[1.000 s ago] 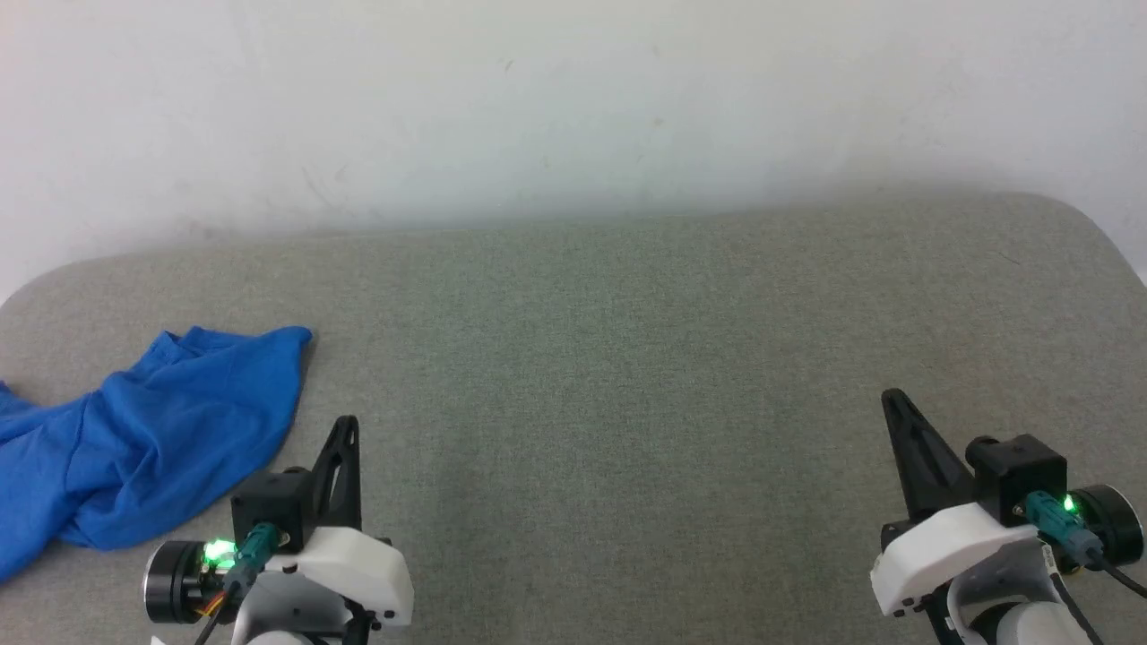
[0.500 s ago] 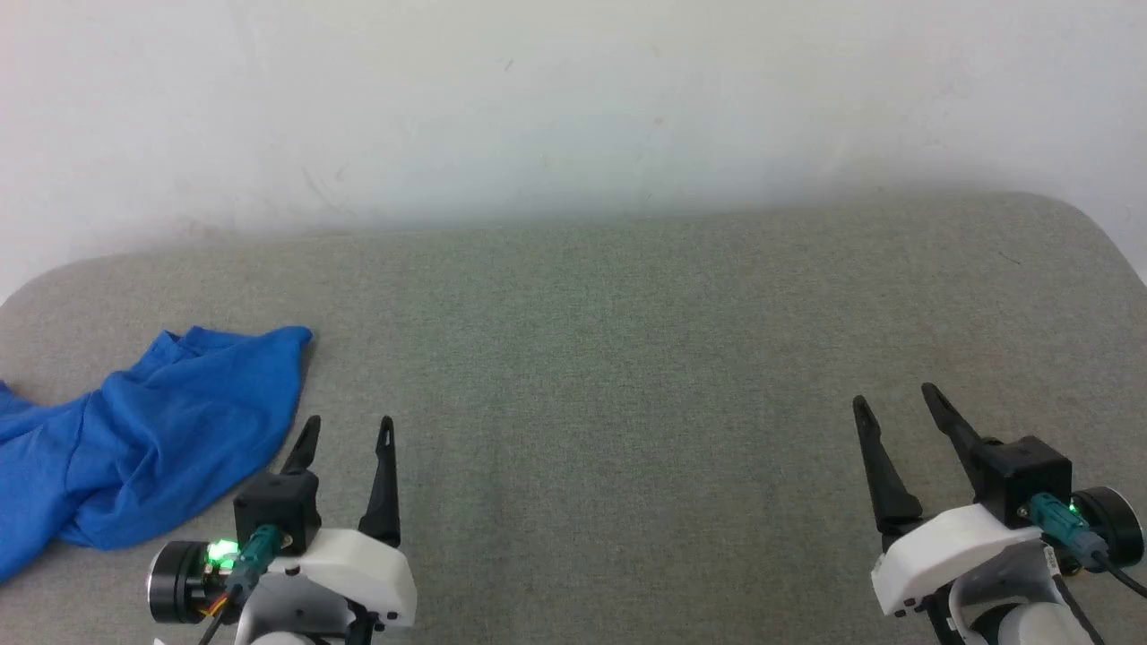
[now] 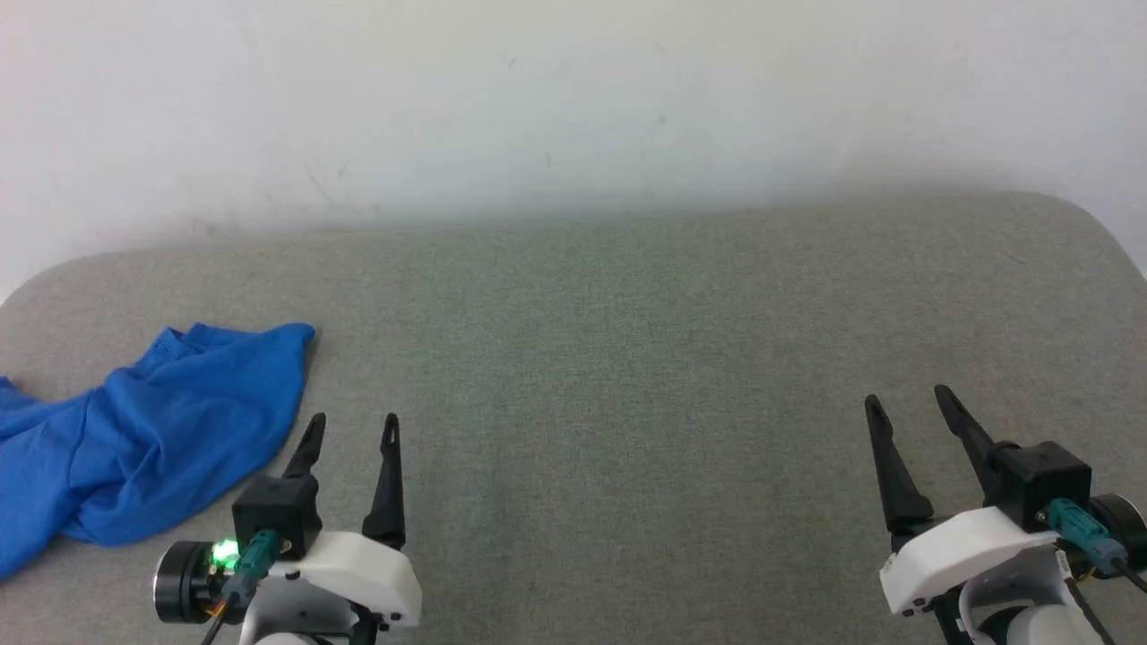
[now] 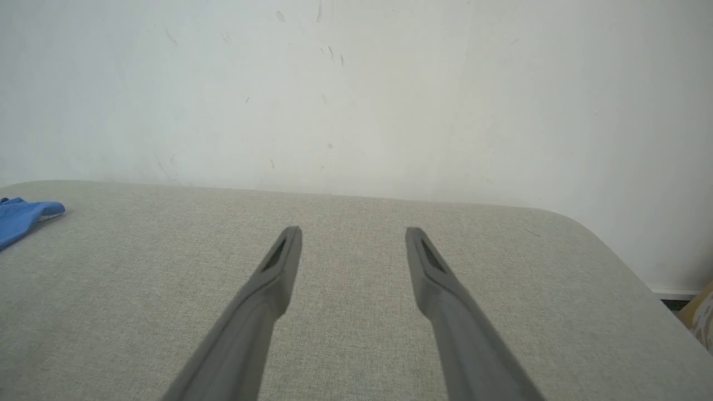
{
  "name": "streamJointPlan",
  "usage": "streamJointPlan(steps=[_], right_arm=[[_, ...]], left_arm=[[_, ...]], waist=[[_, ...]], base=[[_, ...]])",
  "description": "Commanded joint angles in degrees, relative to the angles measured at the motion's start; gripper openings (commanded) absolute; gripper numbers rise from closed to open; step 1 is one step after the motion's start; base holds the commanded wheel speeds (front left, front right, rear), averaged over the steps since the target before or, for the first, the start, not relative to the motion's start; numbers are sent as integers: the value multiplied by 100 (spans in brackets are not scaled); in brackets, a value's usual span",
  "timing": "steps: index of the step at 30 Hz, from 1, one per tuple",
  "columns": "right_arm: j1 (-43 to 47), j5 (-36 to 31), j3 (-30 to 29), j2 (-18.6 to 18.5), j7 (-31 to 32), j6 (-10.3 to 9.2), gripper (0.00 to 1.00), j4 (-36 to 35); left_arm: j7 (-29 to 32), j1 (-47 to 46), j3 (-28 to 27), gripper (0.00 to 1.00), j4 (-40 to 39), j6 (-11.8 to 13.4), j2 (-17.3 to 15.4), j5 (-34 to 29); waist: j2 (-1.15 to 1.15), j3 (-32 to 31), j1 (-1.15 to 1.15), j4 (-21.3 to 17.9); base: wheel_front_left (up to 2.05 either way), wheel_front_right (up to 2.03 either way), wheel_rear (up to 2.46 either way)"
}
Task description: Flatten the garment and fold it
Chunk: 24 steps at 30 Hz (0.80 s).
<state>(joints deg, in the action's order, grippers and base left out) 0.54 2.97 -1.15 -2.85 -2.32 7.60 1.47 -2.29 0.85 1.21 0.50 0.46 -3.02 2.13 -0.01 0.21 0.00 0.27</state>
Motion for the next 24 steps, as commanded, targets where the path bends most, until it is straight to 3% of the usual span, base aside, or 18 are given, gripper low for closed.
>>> streamJointPlan(steps=[1, 24], right_arm=[[37, 43, -15, 0, -59, -2, 100, 19], [71, 6, -2, -1, -334, -4, 100, 68]], left_arm=[[-60, 75, 12, 100, 7, -38, 3, 46], [-335, 191, 59, 100, 21, 71, 5, 325]], waist=[[1, 3, 0, 12], [1, -26, 0, 675]], base=[[0, 0, 0], [0, 0, 0]])
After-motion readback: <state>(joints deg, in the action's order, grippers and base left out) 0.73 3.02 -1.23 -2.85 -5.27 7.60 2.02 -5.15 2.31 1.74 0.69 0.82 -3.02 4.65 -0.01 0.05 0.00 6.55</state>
